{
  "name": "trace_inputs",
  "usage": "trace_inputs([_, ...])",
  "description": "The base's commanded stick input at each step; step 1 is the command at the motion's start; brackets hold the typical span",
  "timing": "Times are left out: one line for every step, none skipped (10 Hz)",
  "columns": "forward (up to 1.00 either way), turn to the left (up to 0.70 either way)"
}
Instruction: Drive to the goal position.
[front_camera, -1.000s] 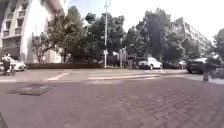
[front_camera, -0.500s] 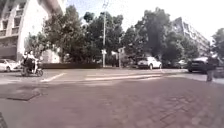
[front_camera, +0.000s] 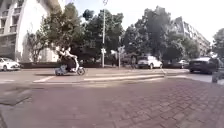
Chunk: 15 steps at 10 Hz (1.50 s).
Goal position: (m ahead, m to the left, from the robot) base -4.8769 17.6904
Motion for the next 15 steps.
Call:
trace_inputs([0.45,0.0])
trace_inputs([0.45,0.0])
trace_inputs([0.45,0.0])
trace_inputs([0.45,0.0])
trace_inputs([0.45,0.0])
trace_inputs([0.45,0.0])
trace_inputs([0.45,0.0])
trace_inputs([0.45,0.0])
trace_inputs([0.45,0.0])
trace_inputs([0.45,0.0])
trace_inputs([0.45,0.0])
trace_inputs([0.45,0.06])
trace_inputs([0.45,0.25])
trace_inputs([0.45,0.27])
trace_inputs([0.45,0.27])
